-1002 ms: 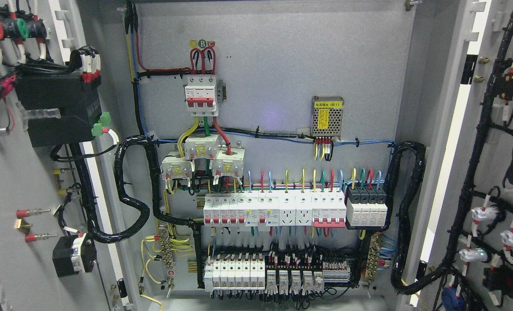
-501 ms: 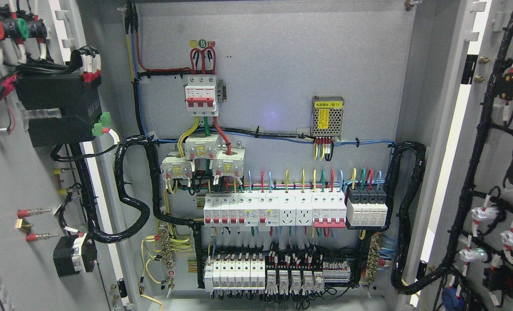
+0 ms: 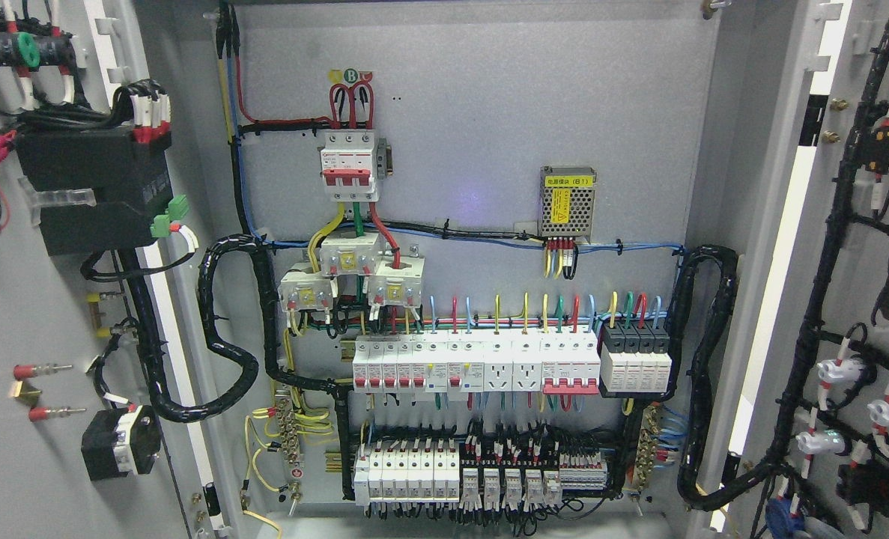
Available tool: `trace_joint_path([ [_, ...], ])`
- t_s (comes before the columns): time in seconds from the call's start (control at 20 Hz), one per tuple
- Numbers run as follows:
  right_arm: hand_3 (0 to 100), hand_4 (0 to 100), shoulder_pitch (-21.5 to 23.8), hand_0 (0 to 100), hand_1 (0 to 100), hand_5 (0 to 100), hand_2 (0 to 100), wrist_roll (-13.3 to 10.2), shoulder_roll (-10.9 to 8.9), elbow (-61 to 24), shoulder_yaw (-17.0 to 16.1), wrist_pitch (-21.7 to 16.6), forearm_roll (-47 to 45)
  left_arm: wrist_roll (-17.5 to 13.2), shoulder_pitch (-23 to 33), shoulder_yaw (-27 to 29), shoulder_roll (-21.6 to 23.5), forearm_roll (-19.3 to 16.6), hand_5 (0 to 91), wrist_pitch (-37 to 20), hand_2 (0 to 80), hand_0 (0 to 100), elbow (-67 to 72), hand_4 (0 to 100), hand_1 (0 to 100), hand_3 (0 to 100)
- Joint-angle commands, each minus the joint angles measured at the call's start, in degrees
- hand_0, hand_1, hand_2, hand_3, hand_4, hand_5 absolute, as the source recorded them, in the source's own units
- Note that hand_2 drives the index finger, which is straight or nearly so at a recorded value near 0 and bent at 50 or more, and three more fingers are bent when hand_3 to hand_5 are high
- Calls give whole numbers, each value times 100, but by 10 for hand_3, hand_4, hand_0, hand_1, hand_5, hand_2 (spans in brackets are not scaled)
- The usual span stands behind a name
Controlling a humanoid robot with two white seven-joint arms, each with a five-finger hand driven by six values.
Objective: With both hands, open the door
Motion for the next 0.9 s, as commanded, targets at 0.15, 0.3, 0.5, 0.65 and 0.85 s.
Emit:
trace_joint_path([
  [0.15, 0, 0, 52, 106, 0, 0, 0, 34, -227, 321, -306, 4, -180, -1, 434, 565, 27, 368, 0, -3819, 0, 0, -39, 30, 0, 0],
  [0.3, 0, 0, 69, 106, 0, 0, 0, 34, -209, 321, -411, 4, -549, -1, 689, 749, 9, 386, 0, -4039, 0, 0, -30, 30, 0, 0],
  [0.5, 0, 0, 131, 107, 0, 0, 0, 34, -201, 321, -570, 4, -567, -1, 769, 960, 18, 623, 0, -4048, 0, 0, -21, 30, 0, 0],
  [0.65, 0, 0, 227, 107, 0, 0, 0, 34, -174, 303, -658, -13, -567, -1, 769, 1162, 27, 790, 0, -4048, 0, 0, -12, 30, 0, 0],
  [0.85, 0, 0, 377, 107, 0, 0, 0, 34, -157, 303, -781, -40, -567, -1, 778, 1461, 44, 1027, 0, -4048, 0, 0, 5, 30, 0, 0],
])
